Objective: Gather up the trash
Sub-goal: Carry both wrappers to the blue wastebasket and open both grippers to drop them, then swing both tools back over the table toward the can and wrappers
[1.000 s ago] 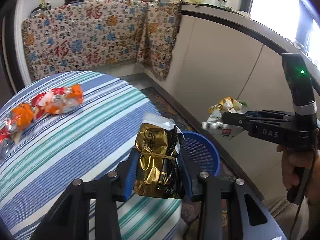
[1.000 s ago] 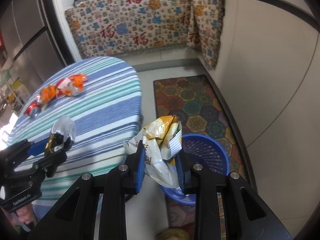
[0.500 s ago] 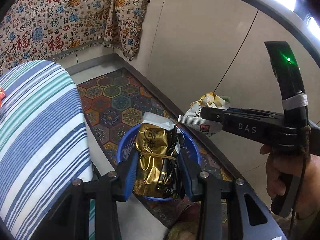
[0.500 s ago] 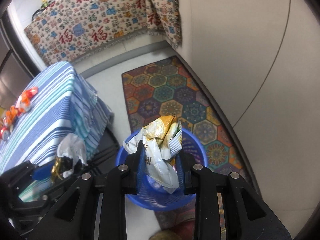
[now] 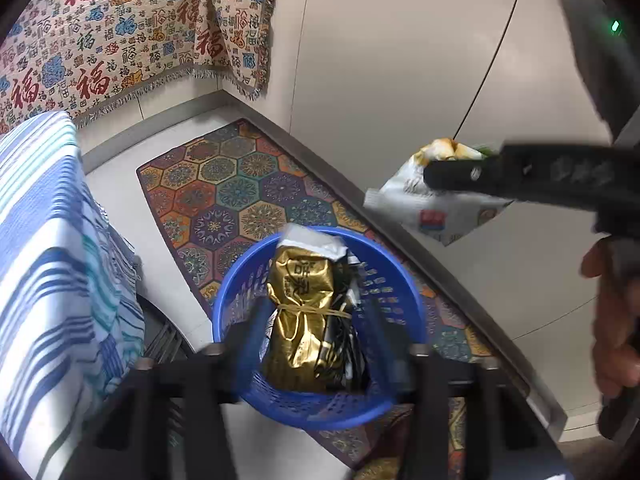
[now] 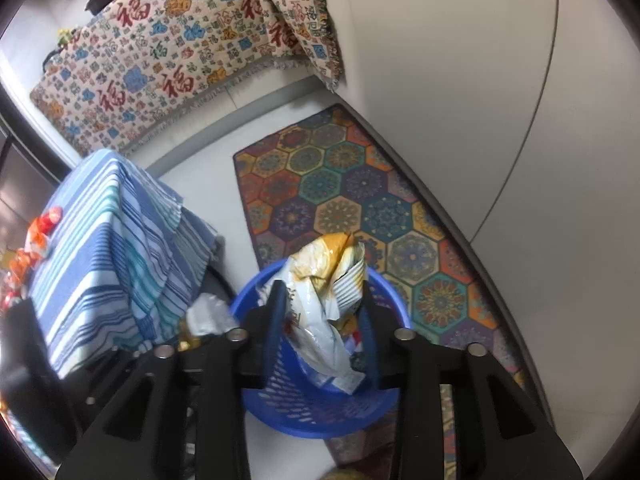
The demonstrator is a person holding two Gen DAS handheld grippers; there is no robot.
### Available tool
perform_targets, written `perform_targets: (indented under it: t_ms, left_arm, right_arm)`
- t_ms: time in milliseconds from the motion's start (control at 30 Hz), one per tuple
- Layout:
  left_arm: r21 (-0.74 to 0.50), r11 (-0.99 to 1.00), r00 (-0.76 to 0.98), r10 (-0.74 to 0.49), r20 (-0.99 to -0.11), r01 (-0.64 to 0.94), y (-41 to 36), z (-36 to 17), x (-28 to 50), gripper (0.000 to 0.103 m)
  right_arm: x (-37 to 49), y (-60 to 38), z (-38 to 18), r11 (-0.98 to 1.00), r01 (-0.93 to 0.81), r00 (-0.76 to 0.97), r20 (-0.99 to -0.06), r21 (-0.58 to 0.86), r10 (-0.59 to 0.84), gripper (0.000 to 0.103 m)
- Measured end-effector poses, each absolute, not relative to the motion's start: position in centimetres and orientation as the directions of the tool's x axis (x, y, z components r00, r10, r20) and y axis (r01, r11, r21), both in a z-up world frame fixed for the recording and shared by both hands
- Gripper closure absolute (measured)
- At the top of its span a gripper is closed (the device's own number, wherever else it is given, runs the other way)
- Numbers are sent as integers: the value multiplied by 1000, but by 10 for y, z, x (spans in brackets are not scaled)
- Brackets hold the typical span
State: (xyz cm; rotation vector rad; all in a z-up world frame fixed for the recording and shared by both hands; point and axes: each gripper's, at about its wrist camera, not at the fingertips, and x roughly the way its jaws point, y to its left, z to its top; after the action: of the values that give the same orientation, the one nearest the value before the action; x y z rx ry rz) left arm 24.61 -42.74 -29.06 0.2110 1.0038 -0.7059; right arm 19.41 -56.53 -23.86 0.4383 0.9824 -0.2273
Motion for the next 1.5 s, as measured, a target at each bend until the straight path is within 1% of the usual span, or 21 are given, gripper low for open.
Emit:
perform_targets:
  t_ms: [33, 167, 233, 267, 367, 433, 500, 600, 633, 700, 767, 867, 967, 1100, 1133, 1200, 1300, 1367, 1400, 1433, 1500]
  left_arm:
    - [-150, 767, 337, -438, -833, 624, -430, -296, 249, 30]
    - [-188, 787, 315, -436, -843, 588, -429, -304, 260, 30]
    - [-211, 794, 322, -453, -831, 571, -423, -297, 261, 30]
    - [-220, 794, 328, -462, -824, 567, -419, -292, 258, 30]
    - [-238, 787, 350, -495, -795, 569, -403, -267, 245, 30]
    - [-272, 764, 348, -540, -767, 585, -390, -245, 234, 30]
    - [-255, 769, 384, -541, -749, 586, -371, -217, 217, 30]
    - [-265, 764, 417, -567, -710, 588, -337, -177, 193, 29]
    - [-258, 764, 431, -570, -699, 592, -325, -167, 187, 27]
    - [-201, 791, 490, -533, -690, 578, -296, -150, 176, 24]
    - [-156, 831, 538, -477, -695, 534, -267, -145, 172, 23]
    - [-129, 885, 570, -393, -722, 447, -212, -156, 176, 23]
    - [-80, 939, 590, -274, -760, 333, -155, -174, 184, 23]
    - [25, 977, 622, -116, -775, 213, -90, -190, 196, 23]
    - [33, 981, 622, -95, -777, 192, -77, -193, 200, 23]
    - [34, 988, 614, -69, -787, 154, -51, -200, 207, 23]
    - [29, 993, 590, -43, -806, 112, -19, -212, 215, 22]
    - [-29, 995, 586, -80, -807, 97, 0, -211, 216, 20]
    - [-31, 996, 586, -73, -807, 81, 7, -211, 217, 20]
    - [-8, 997, 584, -48, -811, 71, 13, -212, 221, 19]
    - [-5, 997, 577, -47, -815, 74, 21, -214, 224, 11]
  right_arm:
    - [194, -566, -237, 887, 383, 549, -836, 257, 6, 49]
    - [188, -572, -225, 870, 416, 588, -808, 264, -36, 44]
    - [185, -573, -217, 867, 434, 606, -792, 243, -81, 37]
    - [184, -572, -214, 867, 440, 612, -784, 232, -101, 36]
    - [184, -571, -206, 865, 453, 622, -772, 217, -132, 24]
    - [186, -568, -200, 866, 459, 622, -767, 199, -154, 12]
    - [187, -560, -194, 874, 454, 627, -759, 170, -178, 8]
    - [191, -541, -183, 898, 420, 647, -737, 133, -194, 8]
    - [191, -533, -180, 906, 404, 658, -728, 123, -195, 8]
    - [191, -514, -173, 924, 368, 678, -710, 103, -191, 7]
    - [193, -489, -168, 944, 317, 699, -695, 89, -169, 7]
    - [194, -443, -160, 969, 227, 730, -676, 95, -105, 7]
    - [198, -389, -158, 986, 112, 737, -676, 125, 2, 6]
    - [209, -314, -167, 983, -28, 673, -724, 179, 152, 6]
    - [213, -294, -171, 980, -65, 651, -737, 186, 183, 6]
    - [221, -257, -176, 977, -133, 616, -758, 169, 215, 6]
    - [235, -214, -188, 971, -207, 582, -783, 120, 221, 6]
    - [245, -195, -196, 965, -233, 558, -796, 119, 233, 6]
    - [251, -188, -201, 963, -241, 544, -805, 119, 235, 6]
    - [255, -183, -206, 963, -242, 533, -813, 118, 234, 6]
    - [262, -175, -210, 967, -240, 540, -817, 81, 202, 4]
